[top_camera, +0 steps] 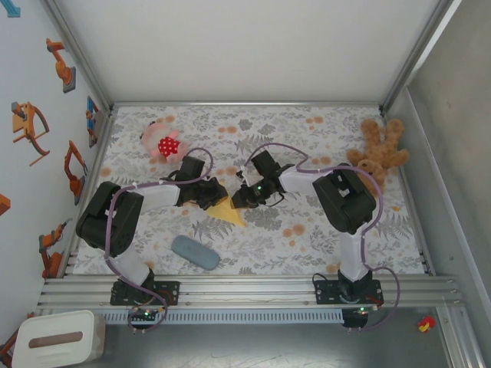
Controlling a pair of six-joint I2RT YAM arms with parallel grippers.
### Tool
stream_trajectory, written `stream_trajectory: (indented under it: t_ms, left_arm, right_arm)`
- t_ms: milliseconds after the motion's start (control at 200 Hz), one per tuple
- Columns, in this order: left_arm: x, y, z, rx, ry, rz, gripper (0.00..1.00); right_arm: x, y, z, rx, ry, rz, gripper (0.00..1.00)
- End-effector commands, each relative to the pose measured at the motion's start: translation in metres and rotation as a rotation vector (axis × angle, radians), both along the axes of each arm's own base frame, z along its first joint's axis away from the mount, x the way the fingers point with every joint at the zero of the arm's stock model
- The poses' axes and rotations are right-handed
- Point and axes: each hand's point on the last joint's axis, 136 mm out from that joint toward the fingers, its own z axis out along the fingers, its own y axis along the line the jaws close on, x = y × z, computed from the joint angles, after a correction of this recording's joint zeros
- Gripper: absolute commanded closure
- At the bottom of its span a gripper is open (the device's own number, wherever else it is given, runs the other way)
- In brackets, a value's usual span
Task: Fold a paper plane with a square sheet of paper (pick it up from the middle)
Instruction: Fourth fold the wing at the center of the table.
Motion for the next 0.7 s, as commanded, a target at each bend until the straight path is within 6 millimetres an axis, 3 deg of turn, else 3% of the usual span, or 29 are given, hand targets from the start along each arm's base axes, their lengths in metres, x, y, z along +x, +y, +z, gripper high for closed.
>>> stream_trajectory:
  t_ms: [0, 696]
  left_arm:
    - [0.003, -0.002, 0.005, -0.010, -0.015, -0.014, 0.90]
    - [0.002, 0.000, 0.002, -0.002, -0.011, -0.010, 0.90]
  right_arm:
    - [0.003, 0.004, 0.000, 0.011, 0.001, 0.020, 0.80]
    - [-0.002, 0.006, -0.013, -0.012, 0.033, 0.041, 0.86]
